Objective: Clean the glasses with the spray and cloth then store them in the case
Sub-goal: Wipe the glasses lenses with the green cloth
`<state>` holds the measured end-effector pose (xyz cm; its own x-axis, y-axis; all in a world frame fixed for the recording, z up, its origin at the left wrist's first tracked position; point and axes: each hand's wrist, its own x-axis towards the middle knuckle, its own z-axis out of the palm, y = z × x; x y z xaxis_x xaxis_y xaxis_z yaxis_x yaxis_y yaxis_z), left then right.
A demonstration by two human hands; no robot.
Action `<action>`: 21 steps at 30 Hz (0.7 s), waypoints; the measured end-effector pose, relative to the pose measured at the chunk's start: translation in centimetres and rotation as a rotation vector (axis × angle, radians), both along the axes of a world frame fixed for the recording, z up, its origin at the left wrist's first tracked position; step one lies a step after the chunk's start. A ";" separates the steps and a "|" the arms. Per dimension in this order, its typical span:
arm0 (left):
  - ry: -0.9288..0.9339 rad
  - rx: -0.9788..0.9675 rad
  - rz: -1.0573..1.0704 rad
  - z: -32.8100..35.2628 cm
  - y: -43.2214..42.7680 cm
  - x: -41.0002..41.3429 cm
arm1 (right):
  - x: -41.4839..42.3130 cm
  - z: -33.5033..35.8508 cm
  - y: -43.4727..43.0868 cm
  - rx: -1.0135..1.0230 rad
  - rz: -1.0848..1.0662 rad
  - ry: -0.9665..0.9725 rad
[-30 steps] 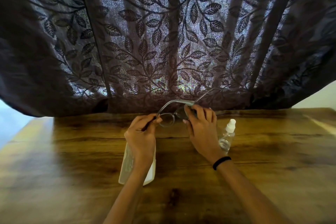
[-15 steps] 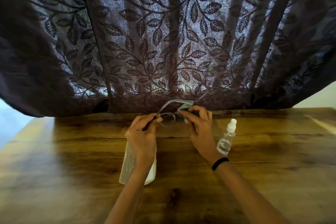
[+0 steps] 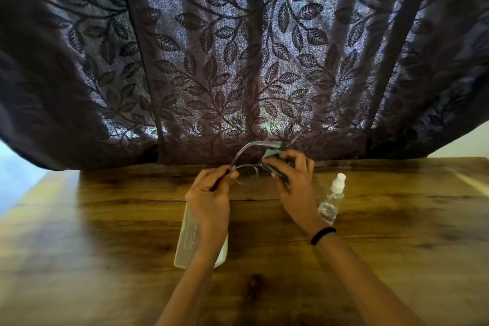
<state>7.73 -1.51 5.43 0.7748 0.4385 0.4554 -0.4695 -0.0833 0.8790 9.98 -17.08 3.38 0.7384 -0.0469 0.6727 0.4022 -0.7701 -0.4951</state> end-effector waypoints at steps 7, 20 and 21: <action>-0.008 -0.003 -0.003 -0.2 0.0 0.0 | -0.2 0.6 0.2 0.030 -0.011 -0.005; -0.009 -0.010 0.010 0.0 -0.1 -0.5 | -0.3 1.8 -0.3 -0.018 -0.142 0.035; -0.003 -0.016 0.010 0.0 -0.2 -0.5 | -0.2 1.8 -0.3 0.011 -0.145 0.018</action>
